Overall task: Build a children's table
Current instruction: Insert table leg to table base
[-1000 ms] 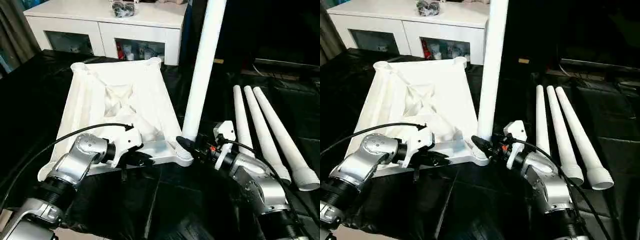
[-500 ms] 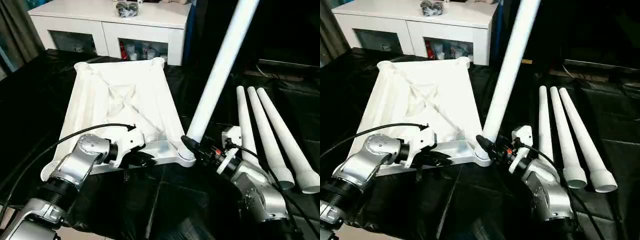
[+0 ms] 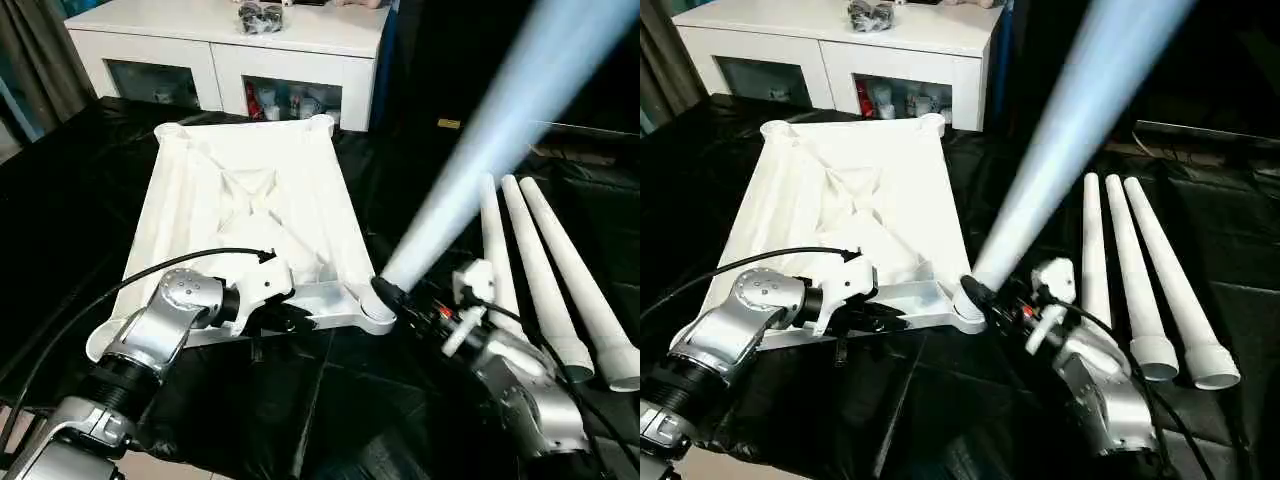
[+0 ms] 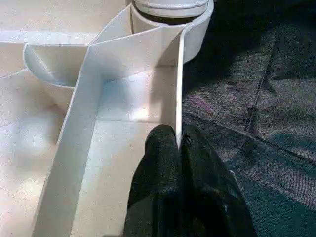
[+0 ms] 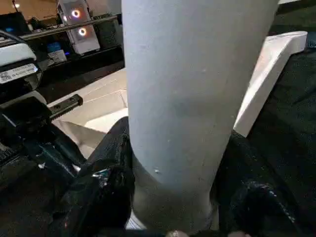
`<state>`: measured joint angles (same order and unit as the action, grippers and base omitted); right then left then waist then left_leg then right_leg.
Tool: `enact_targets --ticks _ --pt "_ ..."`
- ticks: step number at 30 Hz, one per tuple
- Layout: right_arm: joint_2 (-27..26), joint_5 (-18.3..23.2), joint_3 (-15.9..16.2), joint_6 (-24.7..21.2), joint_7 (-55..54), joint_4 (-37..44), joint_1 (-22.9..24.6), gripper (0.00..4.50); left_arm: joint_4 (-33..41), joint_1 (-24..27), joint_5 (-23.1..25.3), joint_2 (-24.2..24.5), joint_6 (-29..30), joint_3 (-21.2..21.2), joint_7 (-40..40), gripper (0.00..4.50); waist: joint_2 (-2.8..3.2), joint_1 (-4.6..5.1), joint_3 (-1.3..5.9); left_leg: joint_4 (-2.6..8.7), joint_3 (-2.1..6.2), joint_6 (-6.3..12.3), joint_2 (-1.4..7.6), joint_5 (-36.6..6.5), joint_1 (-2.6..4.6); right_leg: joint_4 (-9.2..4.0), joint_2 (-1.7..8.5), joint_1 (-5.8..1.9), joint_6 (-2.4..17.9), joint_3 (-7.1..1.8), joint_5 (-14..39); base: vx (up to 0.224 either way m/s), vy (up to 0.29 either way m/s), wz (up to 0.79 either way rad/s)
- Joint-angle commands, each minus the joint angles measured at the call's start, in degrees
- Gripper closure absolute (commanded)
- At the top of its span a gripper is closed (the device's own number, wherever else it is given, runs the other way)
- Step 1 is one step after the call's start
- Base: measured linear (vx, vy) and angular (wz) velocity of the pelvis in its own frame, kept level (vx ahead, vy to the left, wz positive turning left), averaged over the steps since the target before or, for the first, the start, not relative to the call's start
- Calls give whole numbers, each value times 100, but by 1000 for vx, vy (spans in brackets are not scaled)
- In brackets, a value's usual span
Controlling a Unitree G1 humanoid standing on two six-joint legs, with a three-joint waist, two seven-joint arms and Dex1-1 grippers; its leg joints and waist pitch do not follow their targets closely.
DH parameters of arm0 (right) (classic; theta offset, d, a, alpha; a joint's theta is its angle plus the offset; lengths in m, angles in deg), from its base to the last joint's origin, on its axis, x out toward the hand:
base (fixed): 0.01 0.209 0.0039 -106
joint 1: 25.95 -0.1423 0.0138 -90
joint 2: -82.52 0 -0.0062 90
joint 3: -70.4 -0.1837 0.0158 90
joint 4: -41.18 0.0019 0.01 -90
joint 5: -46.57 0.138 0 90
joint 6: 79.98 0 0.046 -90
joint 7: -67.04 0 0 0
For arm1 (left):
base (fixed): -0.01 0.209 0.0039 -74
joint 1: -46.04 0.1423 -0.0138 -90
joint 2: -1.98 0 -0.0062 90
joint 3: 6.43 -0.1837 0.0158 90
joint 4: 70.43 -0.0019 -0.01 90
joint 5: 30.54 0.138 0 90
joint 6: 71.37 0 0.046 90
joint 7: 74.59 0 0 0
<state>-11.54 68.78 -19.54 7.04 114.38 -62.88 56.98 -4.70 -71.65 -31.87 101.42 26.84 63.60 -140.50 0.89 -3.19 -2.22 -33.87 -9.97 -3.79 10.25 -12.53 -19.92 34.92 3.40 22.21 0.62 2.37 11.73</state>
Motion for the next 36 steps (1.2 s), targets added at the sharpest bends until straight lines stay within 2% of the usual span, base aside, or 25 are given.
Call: enact_targets --ticks 1,4,10,11,16,20,21,22,23,26,28,29,31,34,36 --pt "179 -155 -38 -151 -13 -164 233 257 -173 -4 -5 47 9 243 347 450 -27 -4 210 499 111 172 306 -1227 -19 -537 486 -183 993 -291 1909 0 0 0" --pt "206 -168 -23 -157 -19 -132 241 257 -176 -2 2 45 1 251 340 450 -26 -2 206 495 107 187 300 -1229 -23 -537 487 -182 1017 -290 1876 0 0 0" --pt "398 -489 291 -472 -133 52 11 257 -220 -39 24 53 -51 243 289 450 -17 -3 196 502 113 152 297 -1262 -20 -553 484 -174 949 -291 2052 0 0 0" --pt "463 -661 453 -588 -143 81 -115 257 -223 -45 29 62 -63 232 268 450 -22 3 196 505 114 143 296 -1271 -24 -551 484 -175 937 -288 2069 0 0 0" --pt "507 -802 594 -708 -150 86 -250 257 -205 -42 28 72 -65 224 246 450 -30 30 182 513 126 105 295 -1375 -26 -572 494 -167 859 -289 2366 0 0 0" --pt "648 -1052 931 -854 -2 -151 -671 257 -135 -17 25 107 -52 194 178 450 -24 90 179 514 138 74 290 -1433 -35 -567 487 -163 890 -283 2400 0 0 0" --pt "648 -1052 931 -854 -2 -151 -671 257 -135 -17 25 107 -52 194 178 450 -51 94 180 504 133 88 293 -1439 -28 -570 495 -156 893 -292 2418 0 0 0" --pt "697 -1112 1023 -898 52 -190 -743 257 -126 -14 25 119 -51 194 165 450 -45 93 180 504 130 91 295 -1443 -22 -573 495 -150 895 -296 2420 0 0 0" --pt "785 -1210 1181 -957 209 -290 -853 257 -117 -13 26 132 -44 187 142 450 -51 104 182 505 133 102 293 -1412 -35 -566 493 -166 909 -292 2359 0 0 0" --pt "858 -1285 1308 -1021 371 -363 -926 257 -113 -11 31 141 -41 181 116 450 -64 105 188 490 120 144 296 -1312 -34 -541 489 -171 1002 -295 2117 0 0 0" --pt "999 -1369 1516 -1183 682 -406 -986 257 -119 -14 42 156 -44 169 80 450 -65 101 193 487 117 158 298 -1262 -34 -532 485 -180 1030 -292 2018 0 0 0" --pt "1041 -1398 1570 -1220 773 -430 -1005 258 -122 -19 50 166 -50 160 65 450 -84 100 196 480 113 178 296 -1222 -29 -520 477 -182 1060 -290 1959 0 0 0" --pt "1070 -1437 1610 -1204 843 -485 -1031 258 -127 -28 54 175 -58 152 45 450 -68 90 201 473 106 200 304 -1169 -19 -522 491 -178 1088 -296 1879 0 0 0" --pt "1083 -1435 1697 -1209 990 -673 -1152 259 -127 -49 51 194 -93 110 -52 450 -83 88 215 466 104 217 301 -1071 -31 -492 483 -198 1133 -288 1665 0 0 0" --pt "1048 -1441 1769 -1119 1154 -897 -1290 259 -89 -59 15 217 -127 38 -248 450 -92 106 214 468 106 224 300 -1114 -35 -495 491 -199 1178 -279 1705 0 0 0"
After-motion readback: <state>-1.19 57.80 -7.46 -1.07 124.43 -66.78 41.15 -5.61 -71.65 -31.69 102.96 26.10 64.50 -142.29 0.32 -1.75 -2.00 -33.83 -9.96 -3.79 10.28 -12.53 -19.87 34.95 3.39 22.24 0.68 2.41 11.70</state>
